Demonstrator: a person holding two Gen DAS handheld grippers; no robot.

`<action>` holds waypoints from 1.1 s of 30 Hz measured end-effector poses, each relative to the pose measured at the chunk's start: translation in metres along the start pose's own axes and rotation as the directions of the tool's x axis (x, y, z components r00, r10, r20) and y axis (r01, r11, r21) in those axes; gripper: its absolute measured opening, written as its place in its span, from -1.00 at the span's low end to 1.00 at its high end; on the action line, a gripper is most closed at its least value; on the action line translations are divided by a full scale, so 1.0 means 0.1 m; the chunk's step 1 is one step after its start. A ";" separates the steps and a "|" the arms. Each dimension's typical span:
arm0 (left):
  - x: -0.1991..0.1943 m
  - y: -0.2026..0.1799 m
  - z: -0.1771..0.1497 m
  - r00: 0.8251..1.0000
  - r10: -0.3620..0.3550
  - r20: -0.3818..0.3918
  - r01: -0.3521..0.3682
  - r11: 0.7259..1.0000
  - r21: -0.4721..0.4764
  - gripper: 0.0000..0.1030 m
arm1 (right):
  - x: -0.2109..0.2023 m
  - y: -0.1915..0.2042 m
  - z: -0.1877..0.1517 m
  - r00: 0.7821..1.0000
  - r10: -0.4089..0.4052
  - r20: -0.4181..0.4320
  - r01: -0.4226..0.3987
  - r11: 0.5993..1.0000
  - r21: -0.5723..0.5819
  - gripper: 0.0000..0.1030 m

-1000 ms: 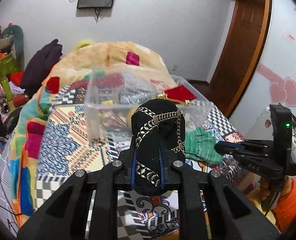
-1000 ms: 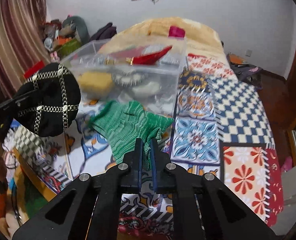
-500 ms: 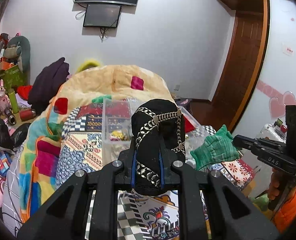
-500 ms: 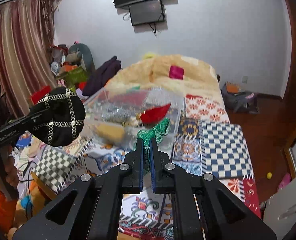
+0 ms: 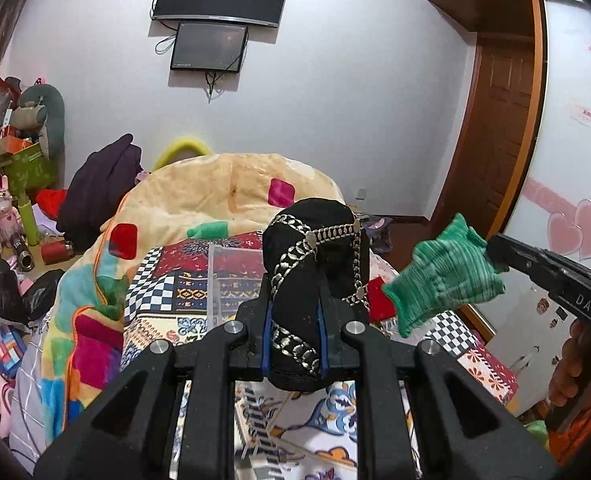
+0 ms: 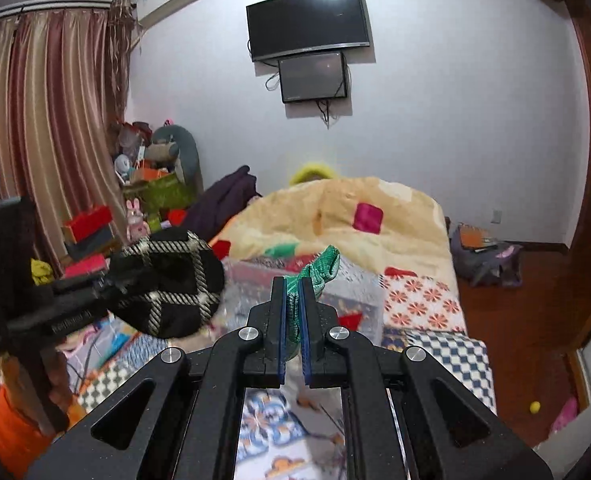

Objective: Organize soft objects
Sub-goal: 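Lower the black bag into the box with the left tool while the right places the green cloth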

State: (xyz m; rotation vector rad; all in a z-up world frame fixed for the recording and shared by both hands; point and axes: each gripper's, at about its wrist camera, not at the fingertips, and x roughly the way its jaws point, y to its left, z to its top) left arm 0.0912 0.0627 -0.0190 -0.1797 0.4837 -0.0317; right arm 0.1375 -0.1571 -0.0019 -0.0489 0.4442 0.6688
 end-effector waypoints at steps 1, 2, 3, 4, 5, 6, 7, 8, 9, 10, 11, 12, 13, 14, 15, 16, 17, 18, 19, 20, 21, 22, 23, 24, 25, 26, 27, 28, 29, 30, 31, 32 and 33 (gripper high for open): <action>0.05 0.00 0.01 1.000 0.002 -0.006 -0.002 1.000 -0.001 -0.68 | 0.05 0.00 0.01 1.000 0.005 0.000 -0.005 1.000 0.004 -0.90; 0.11 0.01 0.01 1.000 0.003 -0.014 -0.003 1.000 -0.003 -0.68 | 0.10 0.01 0.00 1.000 0.009 -0.004 -0.009 1.000 0.008 -0.90; 0.16 0.01 0.01 1.000 0.002 -0.023 -0.003 1.000 -0.002 -0.68 | 0.19 0.01 0.00 1.000 0.018 -0.016 -0.018 1.000 0.014 -0.90; 0.21 0.01 0.01 0.999 0.005 -0.032 -0.005 1.000 -0.002 -0.68 | 0.26 0.02 -0.01 0.999 0.024 -0.029 -0.023 1.000 0.016 -0.90; 0.29 0.02 0.00 0.999 0.007 -0.045 -0.007 1.000 -0.002 -0.68 | 0.30 0.03 -0.03 0.999 0.025 -0.040 -0.025 1.000 0.016 -0.90; 0.35 0.02 -0.02 0.998 0.007 -0.056 -0.007 1.000 0.001 -0.68 | 0.40 0.03 -0.06 0.998 0.024 -0.061 -0.023 1.000 0.016 -0.90; 0.42 0.01 -0.03 0.998 0.011 -0.069 -0.010 1.000 0.006 -0.68 | 0.48 0.02 -0.10 0.996 0.025 -0.082 -0.024 1.000 0.016 -0.90; 0.49 0.01 -0.05 0.997 0.016 -0.082 -0.015 1.000 0.011 -0.68 | 0.52 0.01 -0.14 0.995 0.025 -0.099 -0.023 1.000 0.019 -0.90; 0.54 0.01 -0.06 0.996 0.018 -0.091 -0.017 1.000 0.016 -0.68 | 0.61 -0.01 -0.18 0.992 0.022 -0.124 -0.019 1.000 0.021 -0.90; 0.62 0.01 -0.09 0.994 0.022 -0.107 -0.020 1.000 0.022 -0.68 | 0.66 -0.03 -0.22 0.990 0.016 -0.143 -0.014 1.000 0.019 -0.90; 0.68 0.00 -0.12 0.993 0.027 -0.115 -0.024 0.999 0.027 -0.67 | 0.71 -0.04 -0.25 0.987 0.007 -0.159 -0.004 1.000 0.018 -0.90; 0.71 -0.01 -0.13 0.992 0.033 -0.119 -0.029 0.999 0.031 -0.67 | 0.77 -0.07 -0.29 0.984 -0.001 -0.178 0.005 1.000 0.019 -0.90; 0.76 -0.01 -0.15 0.991 0.048 -0.124 -0.043 0.998 0.037 -0.67 | 0.80 -0.08 -0.32 0.982 -0.010 -0.190 0.014 1.000 0.018 -0.90; 0.79 -0.01 -0.16 0.991 0.053 -0.124 -0.049 0.998 0.038 -0.67 | 0.82 -0.11 -0.35 0.980 -0.024 -0.198 0.027 1.000 0.014 -0.90; 0.82 -0.01 -0.16 0.990 0.058 -0.126 -0.054 0.998 0.037 -0.67 | 0.84 -0.12 -0.35 0.978 -0.040 -0.203 0.043 0.999 0.008 -0.90; 0.85 -0.01 -0.17 0.989 0.060 -0.132 -0.055 0.998 0.039 -0.66 | 0.87 -0.13 -0.38 0.975 -0.055 -0.213 0.057 0.998 0.001 -0.90; 0.87 -0.01 -0.17 0.989 0.062 -0.136 -0.057 0.998 0.042 -0.64 | 0.89 -0.14 -0.39 0.973 -0.062 -0.221 0.064 0.998 -0.001 -0.90; 0.91 -0.02 -0.18 0.987 0.068 -0.145 -0.062 0.997 0.050 -0.63 | 0.90 -0.15 -0.40 0.971 -0.077 -0.227 0.077 0.997 -0.005 -0.89; 0.93 -0.02 -0.19 0.986 0.078 -0.150 -0.070 0.996 0.057 -0.61 | 0.91 -0.16 -0.41 0.968 -0.095 -0.232 0.094 0.995 -0.012 -0.89; 0.95 -0.03 -0.20 0.983 0.091 -0.158 -0.081 0.994 0.069 -0.59 | 0.92 -0.16 -0.41 0.965 -0.105 -0.239 0.104 0.994 -0.016 -0.89; 0.98 -0.03 -0.22 0.981 0.101 -0.163 -0.090 0.993 0.073 -0.57 | 0.92 -0.18 -0.42 0.962 -0.112 -0.248 0.111 0.994 -0.017 -0.89; 0.99 -0.02 -0.23 0.980 0.106 -0.170 -0.095 0.993 0.074 -0.54 | 0.93 -0.20 -0.43 0.960 -0.114 -0.256 0.114 0.993 -0.016 -0.89; 1.00 -0.01 -0.24 0.979 0.109 -0.174 -0.098 0.992 0.074 -0.47 | 0.93 -0.20 -0.43 0.957 -0.118 -0.263 0.118 0.993 -0.016 -0.88; 1.00 0.00 -0.25 0.978 0.110 -0.176 -0.099 0.993 0.070 -0.40 | 0.93 -0.22 -0.44 0.954 -0.124 -0.272 0.124 0.992 -0.018 -0.87; 0.99 0.01 -0.26 0.978 0.109 -0.175 -0.099 0.993 0.065 -0.35 | 0.92 -0.22 -0.44 0.952 -0.128 -0.277 0.127 0.992 -0.021 -0.85; 0.97 0.01 -0.27 0.979 0.111 -0.172 -0.102 0.993 0.063 -0.25 | 0.92 -0.23 -0.45 0.950 -0.133 -0.282 0.131 0.991 -0.023 -0.79; 0.95 0.01 -0.28 0.980 0.112 -0.167 -0.103 0.993 0.061 -0.16 | 0.92 -0.23 -0.45 0.949 -0.137 -0.284 0.136 0.990 -0.024 -0.70; 0.93 0.01 -0.28 0.981 0.113 -0.161 -0.104 0.993 0.062 -0.11 | 0.89 -0.24 -0.45 0.949 -0.140 -0.284 0.139 0.990 -0.024 -0.64; 0.90 0.00 -0.28 0.981 0.114 -0.156 -0.105 0.992 0.064 -0.02 | 0.89 -0.25 -0.44 0.949 -0.139 -0.282 0.139 0.990 -0.021 -0.51; 0.88 0.01 -0.28 0.982 0.116 -0.152 -0.107 0.992 0.066 0.07 | 0.85 -0.26 -0.43 0.952 -0.134 -0.276 0.135 0.991 -0.015 -0.38; 0.84 0.00 -0.28 0.983 0.116 -0.143 -0.108 0.992 0.065 0.09 | 0.84 -0.27 -0.42 0.954 -0.128 -0.270 0.130 0.991 -0.011 -0.33; 0.80 0.00 -0.28 0.984 0.114 -0.137 -0.106 0.992 0.063 0.13 | 0.81 -0.28 -0.40 0.958 -0.120 -0.260 0.123 0.992 -0.006 -0.27; 0.75 0.01 -0.27 0.986 0.107 -0.127 -0.101 0.993 0.054 0.16 | 0.79 -0.28 -0.39 0.960 -0.118 -0.253 0.121 0.993 -0.004 -0.24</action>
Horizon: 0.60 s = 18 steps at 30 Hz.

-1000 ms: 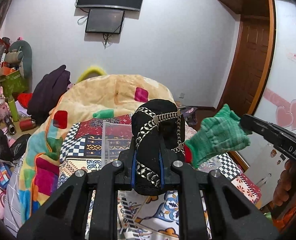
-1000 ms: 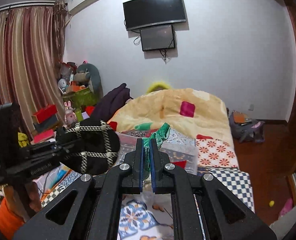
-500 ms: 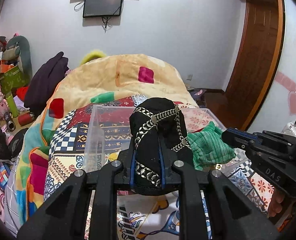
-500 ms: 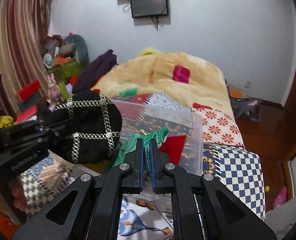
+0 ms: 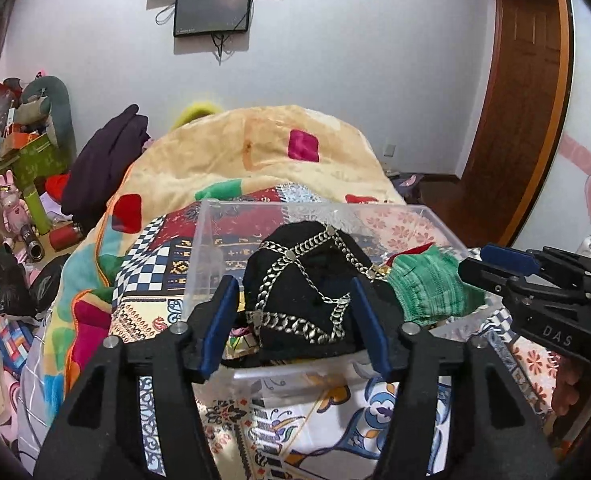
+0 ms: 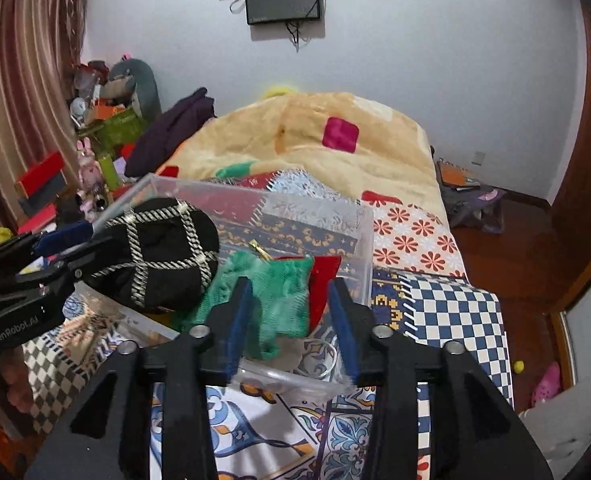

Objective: Organize soft objects
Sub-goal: 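Lower the black bag into the box with the left tool while the right places the green cloth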

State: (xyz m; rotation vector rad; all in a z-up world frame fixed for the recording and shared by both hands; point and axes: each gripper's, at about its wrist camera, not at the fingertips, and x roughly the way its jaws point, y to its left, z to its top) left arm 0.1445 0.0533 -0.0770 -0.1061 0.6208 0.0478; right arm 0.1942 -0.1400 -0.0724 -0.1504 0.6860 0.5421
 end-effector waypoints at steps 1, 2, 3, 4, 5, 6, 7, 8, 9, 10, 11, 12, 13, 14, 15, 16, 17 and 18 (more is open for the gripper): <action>-0.05 0.01 0.00 1.000 -0.007 0.009 0.007 1.000 -0.008 0.18 | -0.05 0.00 0.01 1.000 0.004 0.010 -0.004 1.000 0.001 -0.23; -0.10 0.02 0.00 1.000 -0.013 0.019 0.014 1.000 -0.016 0.22 | -0.08 0.00 0.02 1.000 0.008 0.018 -0.008 1.000 0.003 -0.21; -0.15 0.02 0.01 0.999 -0.020 0.029 0.020 1.000 -0.022 0.23 | -0.12 0.00 0.03 1.000 0.013 0.028 -0.013 1.000 0.004 -0.20; -0.20 0.03 0.02 0.999 -0.025 0.040 0.026 0.999 -0.023 0.23 | -0.19 0.00 0.05 0.999 0.021 0.041 -0.021 1.000 0.005 -0.19; -0.24 0.02 0.03 0.998 -0.027 0.048 0.028 0.999 -0.023 0.23 | -0.23 0.00 0.05 0.998 0.026 0.050 -0.027 1.000 0.005 -0.19; -0.32 0.01 0.04 0.997 -0.029 0.065 0.030 0.999 -0.019 0.23 | -0.30 0.01 0.07 0.997 0.034 0.065 -0.034 0.999 0.004 -0.19; -0.39 -0.01 0.06 0.996 -0.030 0.080 0.031 0.999 -0.013 0.23 | -0.36 0.03 0.08 0.996 0.040 0.079 -0.040 0.999 0.002 -0.19; -0.45 -0.02 0.08 0.995 -0.031 0.097 0.032 0.999 -0.008 0.24 | -0.40 0.04 0.09 0.995 0.044 0.090 -0.044 0.999 -0.001 -0.19; -0.53 -0.03 0.09 0.993 -0.033 0.115 0.034 0.999 -0.003 0.26 | -0.46 0.06 0.10 0.993 0.049 0.105 -0.049 0.999 -0.005 -0.19; -0.61 -0.05 0.11 0.990 -0.035 0.134 0.035 0.999 0.002 0.27 | -0.55 0.09 0.11 0.990 0.056 0.126 -0.056 0.998 -0.010 -0.19; -0.68 -0.07 0.12 0.988 -0.037 0.153 0.036 0.999 0.006 0.31 | -0.58 0.10 0.12 0.989 0.061 0.138 -0.060 0.998 -0.013 -0.19; -0.74 -0.08 0.13 0.985 -0.038 0.167 0.037 0.999 0.009 0.35 | -0.67 0.13 0.14 0.985 0.068 0.157 -0.066 0.998 -0.017 -0.19; -0.84 -0.11 0.15 0.980 -0.041 0.192 0.039 0.999 0.015 0.36 | -0.74 0.15 0.14 0.981 0.077 0.176 -0.075 0.997 -0.019 -0.18; -0.91 -0.13 0.15 0.977 -0.044 0.210 0.041 0.999 0.021 0.41 | -0.80 0.17 0.14 0.978 0.086 0.192 -0.083 0.996 -0.022 -0.18; -0.96 -0.14 0.16 0.974 -0.047 0.221 0.042 0.999 0.026 0.47 | -0.86 0.19 0.14 0.974 0.092 0.209 -0.089 0.996 -0.026 -0.15; -1.03 -0.16 0.16 0.970 -0.051 0.239 0.043 0.998 0.036 0.50 | -0.92 0.21 0.14 0.969 0.097 0.227 -0.093 0.995 -0.028 -0.12; -1.08 -0.18 0.16 0.967 -0.053 0.250 0.043 0.998 0.044 0.56 | -0.98 0.23 0.13 0.965 0.098 0.244 -0.094 0.995 -0.029 0.00; -1.14 -0.21 0.16 0.963 -0.054 0.263 0.042 0.998 0.054 0.61 | -1.04 0.26 0.12 0.960 0.098 0.263 -0.094 0.995 -0.030 0.09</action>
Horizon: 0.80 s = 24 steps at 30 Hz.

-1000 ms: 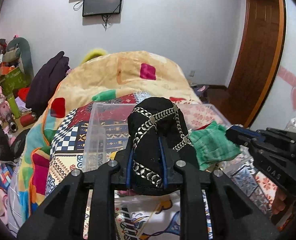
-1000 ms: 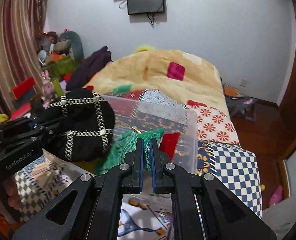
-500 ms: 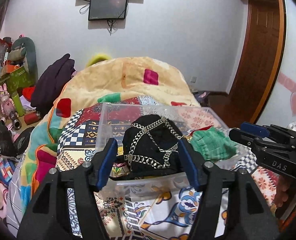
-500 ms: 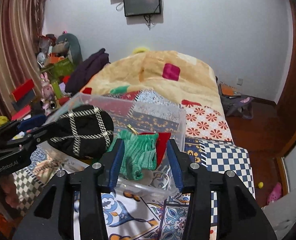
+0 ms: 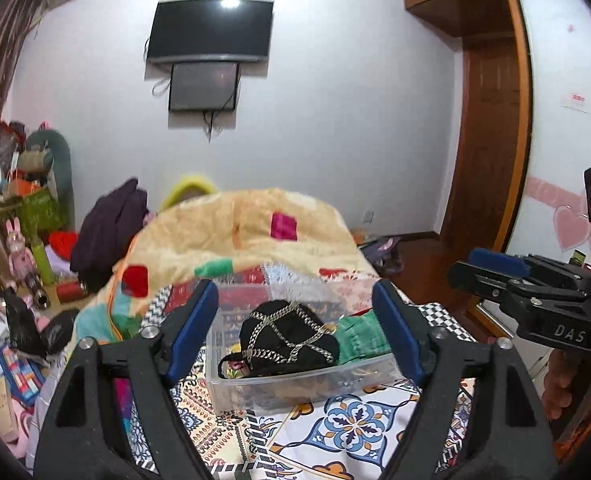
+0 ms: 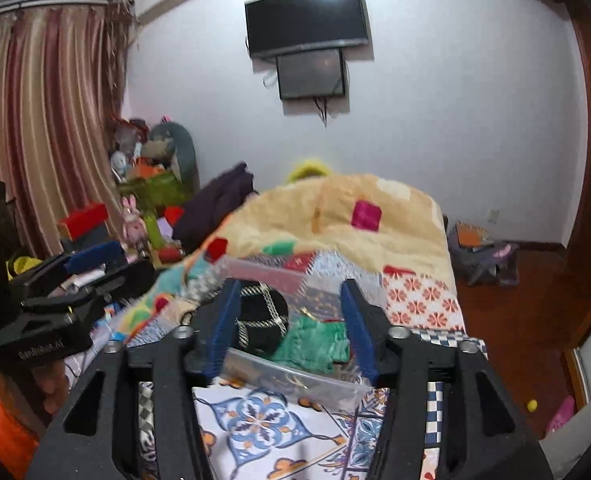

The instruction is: Organize soft objects

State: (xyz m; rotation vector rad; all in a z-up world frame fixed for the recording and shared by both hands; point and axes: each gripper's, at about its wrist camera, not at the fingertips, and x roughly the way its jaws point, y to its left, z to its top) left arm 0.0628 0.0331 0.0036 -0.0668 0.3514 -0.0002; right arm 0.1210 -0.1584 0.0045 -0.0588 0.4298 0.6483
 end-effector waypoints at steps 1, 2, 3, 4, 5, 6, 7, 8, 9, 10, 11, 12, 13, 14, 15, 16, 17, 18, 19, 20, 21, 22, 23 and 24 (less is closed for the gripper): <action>-0.07 -0.04 0.01 1.000 0.000 0.017 0.000 1.000 0.012 0.63 | -0.04 0.02 0.00 1.000 0.000 0.014 0.000 1.000 -0.002 0.10; -0.11 -0.06 0.01 1.000 -0.001 0.028 0.001 1.000 0.019 0.67 | -0.07 0.04 0.00 1.000 0.001 0.026 0.000 1.000 -0.003 0.10; -0.14 -0.06 0.01 0.999 -0.003 0.035 0.003 1.000 0.022 0.72 | -0.10 0.05 0.00 0.999 0.002 0.037 -0.002 1.000 -0.004 0.11; -0.20 -0.08 0.01 0.999 -0.006 0.048 0.005 1.000 0.025 0.75 | -0.14 0.07 0.00 0.999 0.005 0.046 -0.005 1.000 -0.004 0.13; -0.23 -0.09 0.01 0.998 -0.008 0.057 0.007 1.000 0.025 0.80 | -0.16 0.08 0.00 0.999 0.006 0.053 -0.006 1.000 -0.002 0.20; -0.26 -0.09 0.01 0.998 -0.012 0.064 0.011 1.000 0.024 0.85 | -0.18 0.08 -0.01 0.998 0.005 0.061 -0.005 1.000 0.001 0.34; -0.29 -0.10 0.01 0.997 -0.017 0.069 0.015 1.000 0.024 0.87 | -0.21 0.08 -0.02 0.997 0.003 0.071 -0.003 1.000 0.002 0.39; -0.32 -0.11 0.01 0.997 -0.021 0.074 0.019 1.000 0.022 0.91 | -0.23 0.08 -0.03 0.997 0.000 0.078 0.000 1.000 0.002 0.46; -0.33 -0.11 0.01 0.997 -0.023 0.077 0.021 1.000 0.022 0.94 | -0.24 0.09 -0.05 0.996 -0.007 0.084 0.006 1.000 0.002 0.51; -0.35 -0.12 0.01 0.996 -0.025 0.081 0.023 0.999 0.022 0.95 | -0.25 0.09 -0.06 0.996 -0.010 0.086 0.010 1.000 0.000 0.54; -0.37 -0.13 0.00 0.996 -0.027 0.083 0.025 0.999 0.022 0.96 | -0.26 0.09 -0.07 0.996 -0.014 0.088 0.014 1.000 0.000 0.59; -0.38 -0.14 0.00 0.996 -0.030 0.084 0.029 0.999 0.022 0.97 | -0.28 0.11 -0.08 0.996 -0.017 0.091 0.017 1.000 0.000 0.61; -0.38 -0.14 -0.01 0.996 -0.035 0.083 0.033 0.999 0.022 0.97 | -0.27 0.11 -0.08 0.995 -0.020 0.095 0.020 1.000 -0.002 0.61; -0.39 -0.14 -0.02 0.996 -0.037 0.082 0.036 0.999 0.021 0.97 | -0.28 0.11 -0.09 0.995 -0.020 0.097 0.021 1.000 -0.003 0.62; -0.40 -0.14 -0.02 0.996 -0.038 0.082 0.037 0.999 0.019 0.97 | -0.30 0.11 -0.10 0.995 -0.020 0.099 0.020 1.000 -0.003 0.62; -0.40 -0.14 -0.03 0.996 -0.039 0.082 0.038 0.999 0.018 0.97 | -0.30 0.11 -0.10 0.995 -0.019 0.100 0.020 1.000 -0.002 0.62; -0.40 -0.14 -0.03 0.996 -0.039 0.082 0.038 0.999 0.016 0.97 | -0.30 0.11 -0.11 0.995 -0.019 0.102 0.019 1.000 -0.001 0.62; -0.40 -0.14 -0.03 0.996 -0.038 0.083 0.037 0.999 0.015 0.97 | -0.32 0.10 -0.12 0.995 -0.018 0.103 0.018 1.000 0.000 0.62; -0.40 -0.13 -0.03 0.996 -0.035 0.085 0.034 0.999 0.015 0.98 | -0.31 0.10 -0.12 0.995 -0.017 0.103 0.017 1.000 0.000 0.62; -0.41 -0.13 -0.04 0.996 -0.035 0.085 0.033 0.999 0.014 0.98 | -0.34 0.11 -0.15 0.994 -0.017 0.104 0.017 1.000 0.000 0.62; -0.41 -0.13 -0.04 0.996 -0.034 0.085 0.033 0.999 0.014 0.98 | -0.34 0.11 -0.15 0.994 -0.018 0.105 0.018 1.000 0.000 0.62; -0.40 -0.13 -0.04 0.996 -0.035 0.084 0.034 0.999 0.013 0.98 | -0.33 0.11 -0.15 0.994 -0.018 0.105 0.018 1.000 -0.001 0.62; -0.40 -0.13 -0.05 0.996 -0.035 0.084 0.034 0.999 0.012 0.98 | -0.33 0.11 -0.15 0.994 -0.017 0.104 0.017 1.000 -0.001 0.62; -0.40 -0.13 -0.05 0.996 -0.036 0.083 0.035 0.999 0.012 0.98 | -0.34 0.11 -0.15 0.994 -0.018 0.104 0.018 1.000 -0.001 0.62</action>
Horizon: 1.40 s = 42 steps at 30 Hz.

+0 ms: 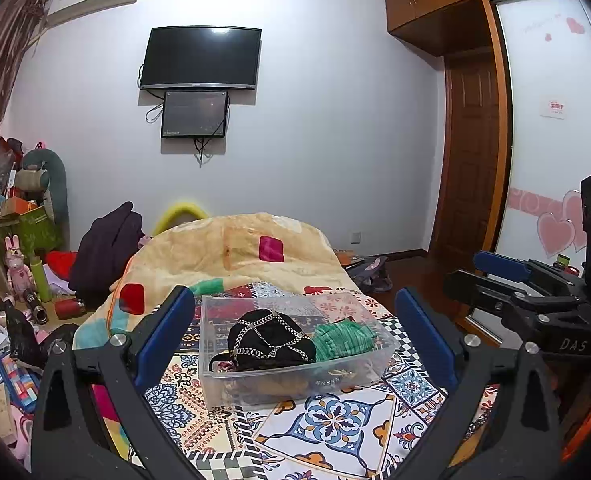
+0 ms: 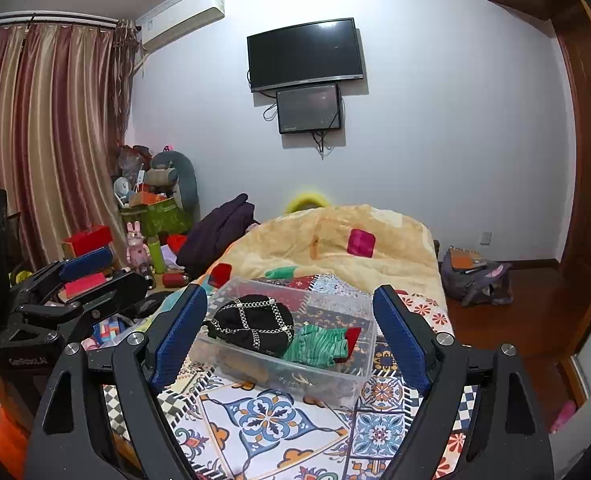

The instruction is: Organize soft objects

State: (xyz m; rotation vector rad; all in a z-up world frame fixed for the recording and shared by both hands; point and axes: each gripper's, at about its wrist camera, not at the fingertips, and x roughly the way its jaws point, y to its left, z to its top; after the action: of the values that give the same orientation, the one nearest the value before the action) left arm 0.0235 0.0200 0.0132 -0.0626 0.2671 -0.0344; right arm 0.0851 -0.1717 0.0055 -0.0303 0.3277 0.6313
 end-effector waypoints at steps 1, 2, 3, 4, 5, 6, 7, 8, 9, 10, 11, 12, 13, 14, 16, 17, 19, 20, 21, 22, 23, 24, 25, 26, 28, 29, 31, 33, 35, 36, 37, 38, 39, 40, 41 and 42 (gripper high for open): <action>0.01 0.00 0.00 1.000 0.000 0.000 0.000 1.000 0.000 0.98 | 0.00 0.00 0.00 1.000 0.000 0.001 0.000 1.000 0.000 0.62; 0.01 0.00 0.00 1.000 0.001 0.001 -0.001 1.000 0.000 0.98 | 0.00 0.00 0.00 1.000 -0.001 0.003 0.001 1.000 0.000 0.62; 0.01 0.00 0.00 1.000 0.002 0.001 -0.002 1.000 0.000 0.98 | -0.01 -0.01 0.00 1.000 -0.001 0.005 0.001 1.000 -0.001 0.62; 0.01 0.00 0.00 1.000 0.001 0.001 -0.001 1.000 0.000 0.98 | -0.01 -0.01 0.00 1.000 0.000 0.006 0.000 1.000 -0.001 0.62; 0.01 0.00 0.00 1.000 0.000 0.001 0.000 1.000 0.000 0.98 | -0.04 -0.01 0.00 1.000 0.000 0.008 0.000 1.000 0.000 0.62; 0.01 0.00 0.00 1.000 0.000 0.001 0.000 1.000 0.000 0.98 | -0.04 -0.01 0.01 1.000 0.000 0.009 0.000 1.000 0.001 0.62; 0.01 0.00 0.00 1.000 -0.001 0.001 0.001 1.000 0.000 0.98 | -0.05 -0.01 0.01 1.000 0.000 0.010 0.000 1.000 0.002 0.62; 0.00 0.00 0.00 1.000 -0.001 0.001 0.001 1.000 0.001 0.98 | -0.05 -0.01 0.01 1.000 0.001 0.011 -0.001 1.000 0.004 0.62; 0.01 0.00 -0.01 1.000 0.000 0.001 0.000 1.000 0.002 0.98 | -0.05 -0.01 0.01 1.000 0.002 0.011 -0.002 1.000 0.006 0.62; 0.01 0.00 -0.01 1.000 0.001 0.001 -0.001 1.000 0.003 0.98 | -0.05 -0.02 0.02 1.000 0.003 0.011 -0.003 1.000 0.008 0.62; 0.01 0.00 -0.01 1.000 0.000 0.001 0.000 1.000 0.002 0.98 | -0.06 -0.02 0.02 1.000 0.004 0.012 -0.004 1.000 0.008 0.62; 0.00 -0.01 -0.01 1.000 -0.001 0.000 0.001 1.000 0.003 0.98 | -0.06 -0.02 0.02 1.000 0.004 0.012 -0.004 1.000 0.009 0.62; 0.00 -0.01 -0.01 1.000 -0.001 0.000 0.001 1.000 0.003 0.98 | -0.06 -0.02 0.02 1.000 0.003 0.013 -0.004 1.000 0.009 0.62; 0.00 -0.01 -0.01 1.000 0.000 0.000 0.000 1.000 0.002 0.98 | -0.07 -0.02 0.02 1.000 0.004 0.014 -0.004 1.000 0.009 0.62; 0.00 -0.01 -0.01 1.000 0.000 0.001 0.000 1.000 0.002 0.98 | -0.07 -0.02 0.03 1.000 0.004 0.015 -0.005 1.000 0.009 0.62; 0.01 -0.01 -0.01 1.000 0.000 0.001 0.000 1.000 0.001 0.98 | -0.07 -0.02 0.03 1.000 0.004 0.016 -0.004 1.000 0.009 0.62; 0.01 -0.01 -0.02 1.000 0.000 0.001 0.000 1.000 0.002 0.98 | -0.07 -0.02 0.04 1.000 0.005 0.016 -0.005 1.000 0.010 0.62; 0.00 -0.01 -0.01 1.000 -0.001 0.001 0.001 1.000 0.004 0.98 | -0.07 -0.02 0.03 1.000 0.005 0.015 -0.005 1.000 0.009 0.62; 0.00 -0.01 -0.01 1.000 0.000 0.001 0.000 1.000 0.004 0.98 | -0.07 -0.02 0.03 1.000 0.004 0.015 -0.004 1.000 0.009 0.62; 0.00 -0.01 -0.02 1.000 0.000 0.001 0.000 1.000 0.005 0.98 | -0.07 -0.02 0.04 1.000 0.004 0.016 -0.004 1.000 0.010 0.62; 0.00 -0.01 -0.02 1.000 0.000 0.001 0.000 1.000 0.004 0.98 | -0.07 -0.02 0.03 1.000 0.004 0.015 -0.004 1.000 0.010 0.62; 0.01 -0.02 -0.02 1.000 -0.001 0.001 0.001 1.000 0.003 0.98 | -0.07 -0.02 0.04 1.000 0.004 0.016 -0.004 1.000 0.010 0.62; 0.01 -0.02 -0.02 1.000 -0.001 0.000 0.001 1.000 0.004 0.98 | -0.07 -0.02 0.03 1.000 0.005 0.016 -0.005 1.000 0.010 0.62; 0.01 -0.02 -0.02 1.000 0.001 0.001 -0.001 1.000 0.005 0.98 | -0.07 -0.02 0.03 1.000 0.005 0.015 -0.005 1.000 0.010 0.62; 0.00 -0.01 -0.02 1.000 0.001 0.002 -0.001 1.000 0.005 0.98 | -0.07 -0.02 0.04 1.000 0.005 0.016 -0.005 1.000 0.010 0.62; 0.00 -0.01 -0.02 1.000 0.001 0.001 -0.001 1.000 0.005 0.98 | -0.07 -0.02 0.04 1.000 0.006 0.016 -0.006 1.000 0.009 0.62; 0.00 -0.01 -0.02 1.000 -0.001 0.001 0.001 1.000 0.005 0.98 | -0.07 -0.02 0.04 1.000 0.008 0.015 -0.008 1.000 0.009 0.62; 0.00 -0.02 -0.02 1.000 -0.004 0.001 0.004 1.000 0.007 0.98 | -0.07 -0.01 0.05 1.000 0.008 0.015 -0.008 1.000 0.008 0.62; 0.00 -0.04 -0.03 1.000 -0.006 0.001 0.006 1.000 0.009 0.98 | -0.07 -0.01 0.05 1.000 0.008 0.014 -0.008 1.000 0.008 0.62; 0.00 -0.05 -0.03 1.000 -0.008 0.000 0.008 1.000 0.010 0.98 | -0.07 -0.01 0.05 1.000 0.008 0.014 -0.008 1.000 0.008 0.62; 0.00 -0.05 -0.03 1.000 -0.010 -0.001 0.010 1.000 0.009 0.98 | -0.07 -0.01 0.05 1.000 0.007 0.012 -0.007 1.000 0.009 0.62; 0.00 -0.04 -0.03 1.000 -0.012 -0.001 0.012 1.000 0.008 0.98 | -0.07 -0.01 0.05 1.000 0.006 0.011 -0.006 1.000 0.010 0.65; 0.00 -0.04 -0.04 1.000 -0.014 -0.001 0.014 1.000 0.003 0.98 | -0.07 -0.01 0.05 1.000 0.005 0.011 -0.005 1.000 0.012 0.74; 0.00 -0.04 -0.03 1.000 -0.015 -0.001 0.015 1.000 0.000 0.98 | -0.08 -0.01 0.05 1.000 0.003 0.013 -0.004 1.000 0.015 0.80; 0.00 -0.03 -0.02 1.000 -0.016 -0.001 0.016 1.000 -0.004 0.98 | -0.08 -0.01 0.04 1.000 0.002 0.015 -0.002 1.000 0.018 0.90; 0.00 -0.02 -0.02 1.000 -0.020 -0.001 0.020 1.000 -0.011 0.98 | -0.09 -0.01 0.04 1.000 0.000 0.020 -0.001 1.000 0.020 0.94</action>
State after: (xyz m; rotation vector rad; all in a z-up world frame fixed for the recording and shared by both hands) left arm 0.0228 0.0181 0.0109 -0.0760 0.2680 -0.0528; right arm 0.0800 -0.1769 0.0121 -0.0049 0.3146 0.6286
